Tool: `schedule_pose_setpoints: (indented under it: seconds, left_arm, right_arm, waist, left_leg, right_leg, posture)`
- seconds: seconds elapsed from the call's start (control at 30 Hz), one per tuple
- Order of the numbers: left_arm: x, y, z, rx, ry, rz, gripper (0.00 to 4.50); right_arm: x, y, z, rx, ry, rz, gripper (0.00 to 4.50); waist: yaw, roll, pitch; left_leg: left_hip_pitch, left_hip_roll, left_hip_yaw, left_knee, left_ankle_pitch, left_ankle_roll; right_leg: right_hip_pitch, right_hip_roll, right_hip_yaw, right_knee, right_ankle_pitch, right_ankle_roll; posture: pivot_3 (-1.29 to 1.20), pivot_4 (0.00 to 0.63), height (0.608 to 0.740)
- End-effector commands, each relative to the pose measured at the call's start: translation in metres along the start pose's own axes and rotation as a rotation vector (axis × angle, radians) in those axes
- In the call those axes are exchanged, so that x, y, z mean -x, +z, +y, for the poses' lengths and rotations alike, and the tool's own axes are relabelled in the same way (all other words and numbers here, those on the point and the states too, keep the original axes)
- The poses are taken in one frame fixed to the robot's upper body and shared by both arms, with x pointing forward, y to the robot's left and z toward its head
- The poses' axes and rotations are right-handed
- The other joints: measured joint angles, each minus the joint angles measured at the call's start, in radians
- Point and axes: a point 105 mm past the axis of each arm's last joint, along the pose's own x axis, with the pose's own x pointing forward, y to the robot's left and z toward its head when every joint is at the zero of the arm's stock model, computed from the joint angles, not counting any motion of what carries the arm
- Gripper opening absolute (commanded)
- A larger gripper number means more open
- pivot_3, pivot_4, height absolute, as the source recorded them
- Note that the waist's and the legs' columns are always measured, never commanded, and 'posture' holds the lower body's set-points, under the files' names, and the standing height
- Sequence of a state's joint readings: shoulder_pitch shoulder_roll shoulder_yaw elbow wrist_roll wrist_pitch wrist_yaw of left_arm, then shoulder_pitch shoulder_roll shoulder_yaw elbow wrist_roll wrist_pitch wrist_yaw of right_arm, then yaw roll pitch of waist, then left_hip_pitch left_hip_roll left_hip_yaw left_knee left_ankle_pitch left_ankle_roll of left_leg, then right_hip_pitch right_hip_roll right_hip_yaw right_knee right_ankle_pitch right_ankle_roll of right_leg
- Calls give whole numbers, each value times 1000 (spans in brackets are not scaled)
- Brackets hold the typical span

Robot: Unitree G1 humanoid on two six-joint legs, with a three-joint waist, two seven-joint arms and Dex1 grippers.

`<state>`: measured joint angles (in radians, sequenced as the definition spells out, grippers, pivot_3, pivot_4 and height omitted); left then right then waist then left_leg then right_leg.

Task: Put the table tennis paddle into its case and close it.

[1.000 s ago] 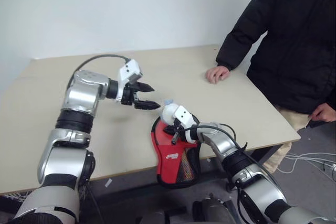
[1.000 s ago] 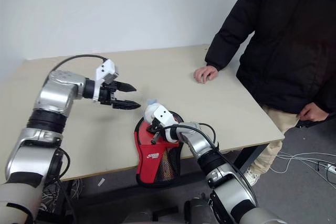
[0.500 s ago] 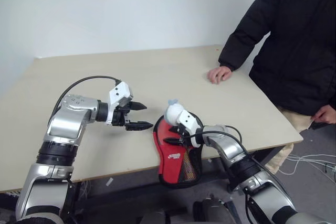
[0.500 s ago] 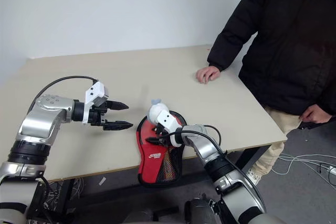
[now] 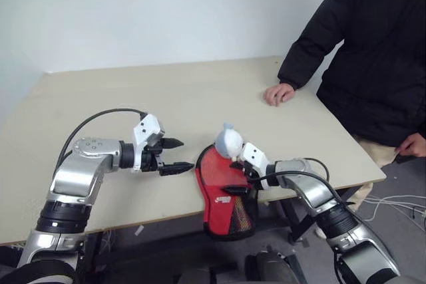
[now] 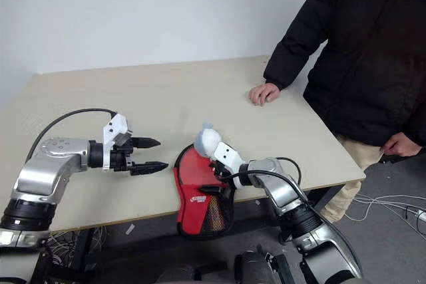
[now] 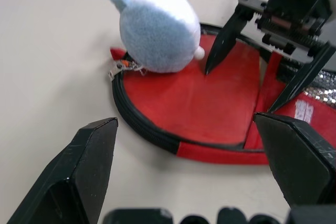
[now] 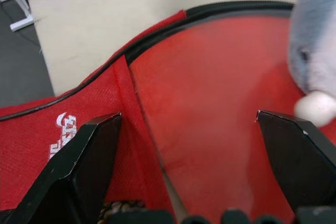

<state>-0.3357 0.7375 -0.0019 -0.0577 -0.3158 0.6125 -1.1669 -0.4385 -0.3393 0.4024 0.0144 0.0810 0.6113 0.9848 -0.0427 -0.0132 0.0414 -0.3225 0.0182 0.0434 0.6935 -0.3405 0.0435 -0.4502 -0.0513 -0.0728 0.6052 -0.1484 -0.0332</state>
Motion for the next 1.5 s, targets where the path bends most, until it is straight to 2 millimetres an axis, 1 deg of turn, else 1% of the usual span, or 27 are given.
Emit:
schedule_pose_setpoints:
  seconds: [0.03,0.1,0.2,0.4,0.57,0.83,0.93,1.17,1.37,1.5]
  left_arm:
    - [-3,4,-7,-18,16,-47,4500]
    - [-8,0,-8,-11,35,-60,4500]
    - [-21,-4,-6,-23,95,-109,4500]
    - [-36,-7,-9,-27,139,-175,4500]
    - [-46,-12,-19,0,106,-178,4500]
    - [-61,-18,-34,9,53,-169,4500]
    - [-66,-20,-39,20,18,-166,4500]
    - [-80,-13,-43,-12,6,-193,4500]
    - [-90,-9,-40,-28,21,-207,4500]
    - [-94,-6,-36,-25,34,-219,4500]
  right_arm:
    - [15,-12,6,-43,32,60,4464]
    - [22,-8,4,-44,30,58,4464]
    - [32,2,-4,-34,9,48,4464]
    - [39,21,-21,-9,-34,15,4464]
    - [48,38,-35,16,-70,-9,4464]
    - [54,55,-50,62,-114,-30,4464]
    - [54,63,-57,82,-145,-48,4464]
    - [48,88,-70,109,-186,-107,4464]
    - [36,110,-77,118,-210,-168,4464]
    - [28,115,-80,100,-217,-184,4464]
  waist:
    - [3,0,0]
    - [4,-1,0]
    - [9,-1,0]
    - [18,-2,1]
    - [19,-1,1]
    - [20,-1,1]
    - [20,-1,1]
    - [19,-1,2]
    - [19,-1,2]
    - [19,-1,1]
  left_leg:
    - [0,-1,0,0,-1,1]
    - [0,-2,1,0,-2,3]
    - [-1,-4,1,0,-2,4]
    - [-2,-4,2,0,-2,4]
    - [-2,-5,2,0,-2,4]
    - [-3,-5,3,0,-2,5]
    - [-3,-5,3,1,-2,5]
    - [-3,-5,3,1,-2,5]
    - [-3,-6,3,1,-2,5]
    - [-3,-5,3,1,-2,5]
  right_leg:
    - [0,0,0,0,0,1]
    - [-1,0,0,0,0,1]
    - [-1,0,2,0,-1,1]
    - [-4,1,2,0,0,1]
    - [-6,2,2,1,0,1]
    - [-7,1,3,0,0,1]
    - [-7,1,3,1,0,1]
    - [-7,1,3,1,0,1]
    - [-7,1,3,1,0,1]
    - [-7,1,4,1,0,1]
  posture:
    - [0,0,740]
    - [0,0,740]
    - [0,0,740]
    - [0,0,740]
    - [0,0,740]
    - [0,0,740]
    - [0,0,740]
    - [0,0,740]
    - [0,0,740]
    - [0,0,740]
